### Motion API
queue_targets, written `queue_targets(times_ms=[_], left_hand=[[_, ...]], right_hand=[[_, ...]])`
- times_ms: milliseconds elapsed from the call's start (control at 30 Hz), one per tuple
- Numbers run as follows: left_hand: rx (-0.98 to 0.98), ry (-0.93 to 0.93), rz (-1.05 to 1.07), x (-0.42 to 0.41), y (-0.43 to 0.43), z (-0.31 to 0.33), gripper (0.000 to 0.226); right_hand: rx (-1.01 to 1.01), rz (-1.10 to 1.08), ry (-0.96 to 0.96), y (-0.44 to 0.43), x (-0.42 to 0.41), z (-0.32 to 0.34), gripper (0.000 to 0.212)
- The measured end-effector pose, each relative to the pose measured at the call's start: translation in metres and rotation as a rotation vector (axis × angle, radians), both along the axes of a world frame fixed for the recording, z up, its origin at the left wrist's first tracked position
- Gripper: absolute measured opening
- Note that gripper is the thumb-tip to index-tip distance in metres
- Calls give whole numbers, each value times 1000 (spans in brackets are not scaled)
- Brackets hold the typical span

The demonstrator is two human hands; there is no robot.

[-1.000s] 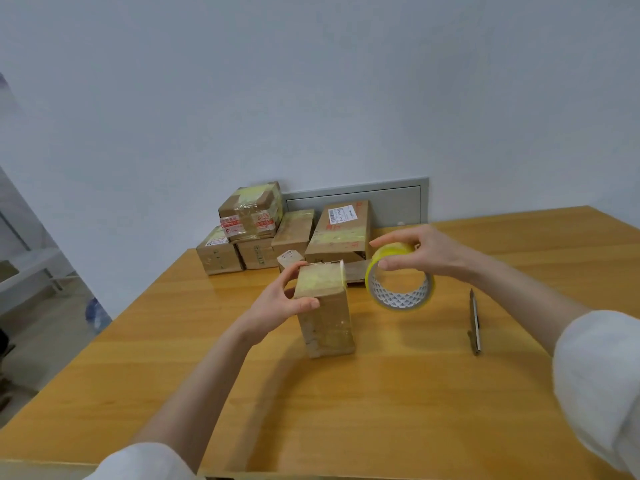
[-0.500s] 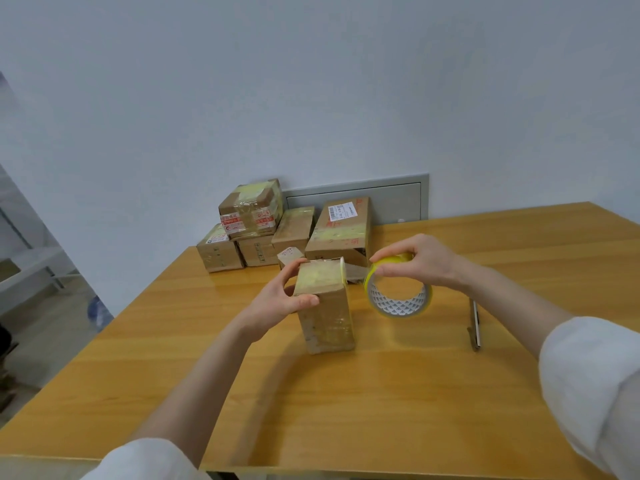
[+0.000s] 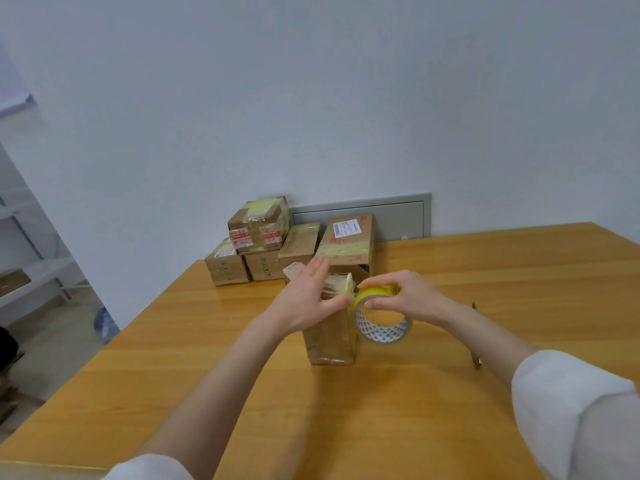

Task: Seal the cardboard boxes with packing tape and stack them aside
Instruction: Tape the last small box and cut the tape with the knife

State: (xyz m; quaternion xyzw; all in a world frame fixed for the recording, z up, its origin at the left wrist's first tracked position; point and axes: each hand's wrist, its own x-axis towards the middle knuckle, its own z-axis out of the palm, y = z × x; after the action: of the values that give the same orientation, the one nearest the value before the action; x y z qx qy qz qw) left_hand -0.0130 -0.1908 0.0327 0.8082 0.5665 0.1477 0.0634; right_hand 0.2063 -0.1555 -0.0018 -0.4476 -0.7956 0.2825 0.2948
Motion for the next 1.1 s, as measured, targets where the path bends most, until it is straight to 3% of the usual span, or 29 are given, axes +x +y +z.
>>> queue_targets(times_ms=[100, 300, 467, 567, 633, 767, 867, 1100], left_hand=[[34, 315, 25, 10, 3, -9, 84], [2, 381, -29, 8, 2, -7, 79], [-61, 425, -105, 12, 15, 15, 118], [-142, 445, -89, 19, 22, 18, 124], [-159, 301, -100, 17, 24, 19, 118], [-230, -291, -91, 0, 25, 17, 107], [-341, -646, -60, -9, 17, -1, 112], [-384, -758, -65, -30, 8, -35, 109]], right_hand=[[7, -12, -5, 1, -1, 0, 35], [3, -5, -20, 4, -4, -2, 32], [9, -9, -44, 7, -3, 0, 36], [-1, 1, -50, 6, -3, 1, 37], [10, 5, -32, 5, 1, 8, 43], [-17, -39, 260, 8, 14, 41, 58], [-83, -24, 414, 5, 13, 47, 61], [-20, 17, 275, 0, -7, 38, 43]])
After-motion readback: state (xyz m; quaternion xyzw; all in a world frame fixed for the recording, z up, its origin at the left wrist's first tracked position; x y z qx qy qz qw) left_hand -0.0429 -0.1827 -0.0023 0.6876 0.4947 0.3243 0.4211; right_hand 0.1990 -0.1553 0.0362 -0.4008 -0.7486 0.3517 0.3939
